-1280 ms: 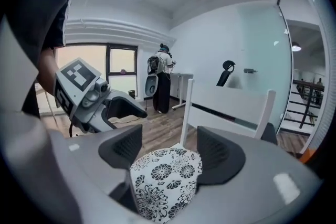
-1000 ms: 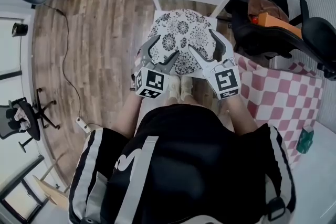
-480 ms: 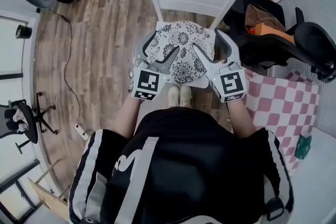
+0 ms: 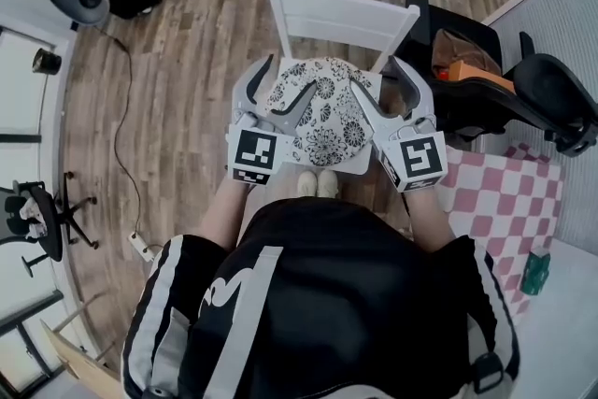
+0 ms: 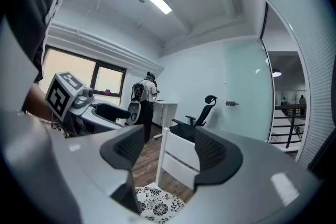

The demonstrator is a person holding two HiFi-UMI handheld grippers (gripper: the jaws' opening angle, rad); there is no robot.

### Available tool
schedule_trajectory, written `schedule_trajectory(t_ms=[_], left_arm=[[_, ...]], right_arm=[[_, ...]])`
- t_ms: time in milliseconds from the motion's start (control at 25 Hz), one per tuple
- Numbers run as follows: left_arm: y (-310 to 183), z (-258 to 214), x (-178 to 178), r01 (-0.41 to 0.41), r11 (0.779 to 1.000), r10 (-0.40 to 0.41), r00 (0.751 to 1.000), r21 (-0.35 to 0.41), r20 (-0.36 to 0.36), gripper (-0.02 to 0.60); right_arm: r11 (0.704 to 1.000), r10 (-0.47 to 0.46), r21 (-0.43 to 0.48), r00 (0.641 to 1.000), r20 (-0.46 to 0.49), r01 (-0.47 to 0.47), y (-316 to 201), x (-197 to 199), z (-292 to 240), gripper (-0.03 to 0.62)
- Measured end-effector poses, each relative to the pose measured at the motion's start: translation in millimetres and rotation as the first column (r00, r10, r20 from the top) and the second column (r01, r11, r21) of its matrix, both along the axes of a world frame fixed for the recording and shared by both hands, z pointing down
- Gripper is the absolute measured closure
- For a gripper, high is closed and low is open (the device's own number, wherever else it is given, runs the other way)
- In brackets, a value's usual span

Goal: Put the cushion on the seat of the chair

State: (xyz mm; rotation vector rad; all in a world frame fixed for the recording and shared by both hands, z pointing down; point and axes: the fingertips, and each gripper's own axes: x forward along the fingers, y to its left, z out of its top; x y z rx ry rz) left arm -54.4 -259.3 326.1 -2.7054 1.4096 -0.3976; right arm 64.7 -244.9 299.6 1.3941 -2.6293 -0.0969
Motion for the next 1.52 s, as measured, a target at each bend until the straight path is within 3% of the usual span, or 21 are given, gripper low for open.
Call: schedule_trajectory(t_ms=[360,440,640,920,1080,1520], left_arm=[[-2,-32,-1,0.005,0.999,-0.003,0.999,0.046,-0.037,0.260],[-1,-35,-2,0.001,0.999,0.001,0.999,0.044,-0.046,0.306],[1,-42,-1,0.004,0.998,-0.002,0.999,0.061,-0.032,0.350],[3,-59,-6,0.037,0.995,-0.027,0.994,0.090,-0.106,0.482],[3,-66,-8,0.043,0.995,-0.032,0.992,0.095,-0.119,0.509],[8,-66,-7,0.047,0.994,-0.035,0.991,0.099,-0.128,0.557]], right_arm=[[0.999,-0.014,0.045,1.000,0.022,0.013,1,-6,-25,0.343],[0.998,-0.021,0.061,1.000,0.020,0.020,2,-8,-30,0.359],[0.996,-0.035,0.085,0.999,0.024,0.033,3,-12,-41,0.411],[0.995,-0.057,0.086,0.998,0.036,0.053,6,-15,-44,0.502],[0.995,-0.050,0.085,0.997,0.058,0.045,8,-16,-46,0.549],[0.994,-0.049,0.102,0.997,0.056,0.043,12,-21,-49,0.590]])
